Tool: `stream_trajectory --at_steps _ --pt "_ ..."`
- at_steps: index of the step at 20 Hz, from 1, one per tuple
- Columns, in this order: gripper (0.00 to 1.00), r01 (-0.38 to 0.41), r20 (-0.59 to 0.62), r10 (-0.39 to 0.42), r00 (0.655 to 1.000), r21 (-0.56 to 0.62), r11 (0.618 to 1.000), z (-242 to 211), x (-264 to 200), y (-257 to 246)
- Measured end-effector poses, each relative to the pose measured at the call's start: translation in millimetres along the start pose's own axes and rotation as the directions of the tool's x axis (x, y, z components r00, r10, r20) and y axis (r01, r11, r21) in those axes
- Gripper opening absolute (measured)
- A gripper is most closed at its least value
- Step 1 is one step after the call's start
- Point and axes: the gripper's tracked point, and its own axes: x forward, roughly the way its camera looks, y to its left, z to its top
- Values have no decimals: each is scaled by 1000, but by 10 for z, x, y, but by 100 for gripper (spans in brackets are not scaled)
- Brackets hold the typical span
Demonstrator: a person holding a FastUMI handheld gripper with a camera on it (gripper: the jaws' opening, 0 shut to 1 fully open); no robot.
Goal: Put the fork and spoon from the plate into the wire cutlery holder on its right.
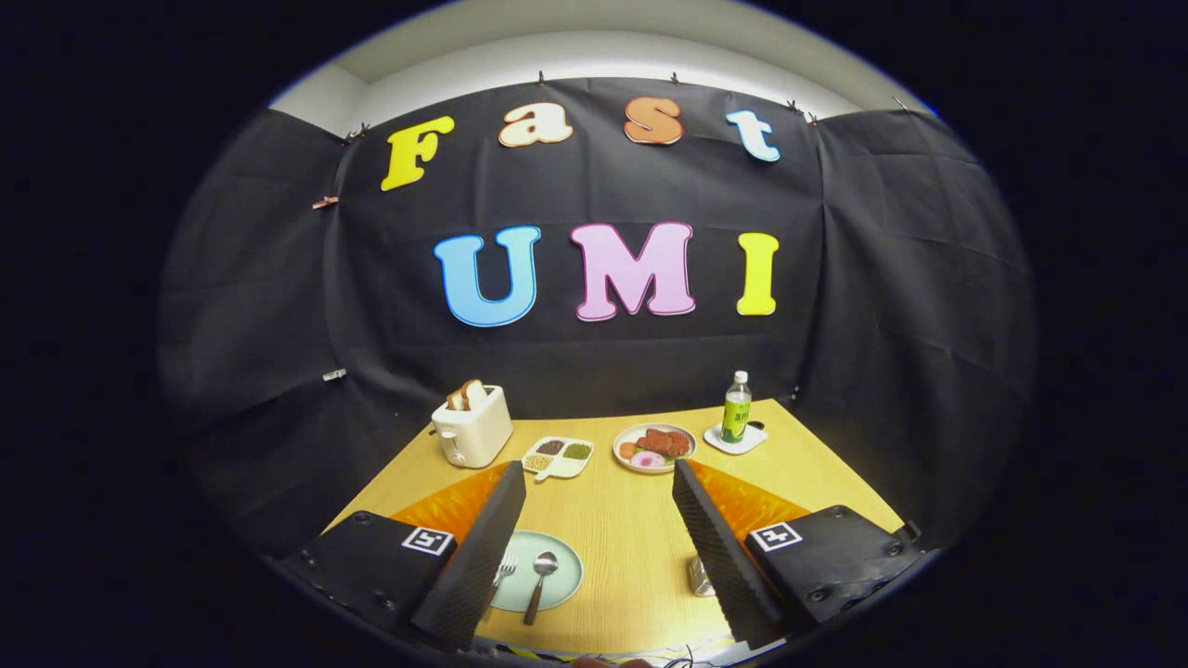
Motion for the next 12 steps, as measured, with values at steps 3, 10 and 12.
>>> stream_trajectory --at_steps 3,10,12 --pt "99 -7 -73 9 997 16 1000 -190 62 96" --pt "100 -91 -286 95 954 27 995 -772 300 546" --pt "100 -97 -379 100 920 28 995 -1053 417 619"
